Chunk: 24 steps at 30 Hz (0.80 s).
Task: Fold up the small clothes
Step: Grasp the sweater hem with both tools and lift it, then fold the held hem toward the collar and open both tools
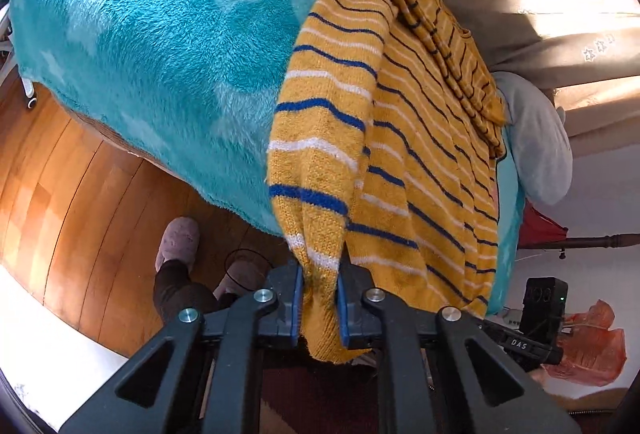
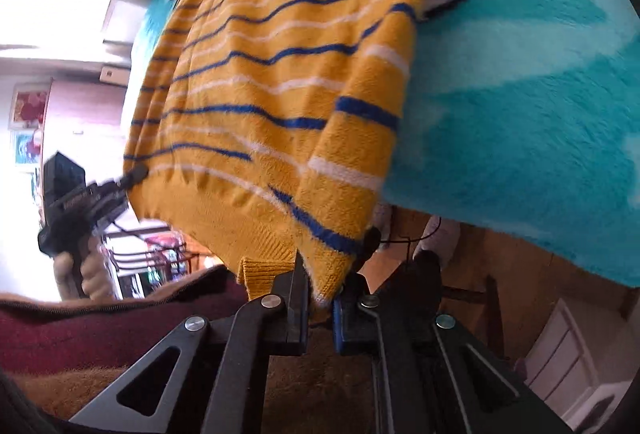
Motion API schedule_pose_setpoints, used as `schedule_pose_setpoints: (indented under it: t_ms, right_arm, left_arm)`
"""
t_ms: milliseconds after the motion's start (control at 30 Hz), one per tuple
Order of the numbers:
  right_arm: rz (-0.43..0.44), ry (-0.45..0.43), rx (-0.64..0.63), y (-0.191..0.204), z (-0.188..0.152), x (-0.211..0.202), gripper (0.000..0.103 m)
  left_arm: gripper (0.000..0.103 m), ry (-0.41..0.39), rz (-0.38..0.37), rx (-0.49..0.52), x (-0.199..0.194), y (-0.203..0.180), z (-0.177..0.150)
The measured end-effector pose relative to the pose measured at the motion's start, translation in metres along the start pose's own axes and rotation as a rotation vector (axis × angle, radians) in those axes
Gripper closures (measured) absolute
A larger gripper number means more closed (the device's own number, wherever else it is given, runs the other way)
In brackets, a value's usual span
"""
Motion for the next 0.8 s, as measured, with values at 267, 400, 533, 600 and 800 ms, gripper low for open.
schedule_pose_setpoints:
  t_ms: [267, 400, 533, 600, 800]
  right_arm:
    - [0.045, -0.143, -0.137, 0.042, 0.043, -0.041, 0.095]
    - [0.084, -0.244, -0.179, 0.056, 0.070, -0.061, 0.095]
    - [0.115, -0.347, -0.172, 0.066, 0.117, -0.074, 0.095]
    - [0.111, -0.387, -0.174, 0.068, 0.140, -0.081, 0.095]
    - [0.076, -0.488, -0.136, 0.073, 0.225, -0.093, 0.095]
  left_arm:
    - [0.090, -0.080, -0.001, 0.028, -0.026, -0.018, 0.020]
    - [0.090, -0.141, -0.022, 0.049, -0.026, -0.042, 0.043]
    - [0.090, -0.222, -0.036, 0.093, -0.029, -0.076, 0.086]
    - [0.090, -0.253, -0.032, 0.125, -0.028, -0.093, 0.115]
    - [0.090, -0.248, -0.034, 0.179, 0.011, -0.128, 0.207]
Point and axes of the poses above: each gripper's, at about its wrist camera, not at the fingertips, and x roughly the way its jaws point, y to its left, z to its top, the point moved 8 cm from there along x, roughly the way its jaws point, and after that the axes turned 1 degree about -y, right-handed, at the moved point
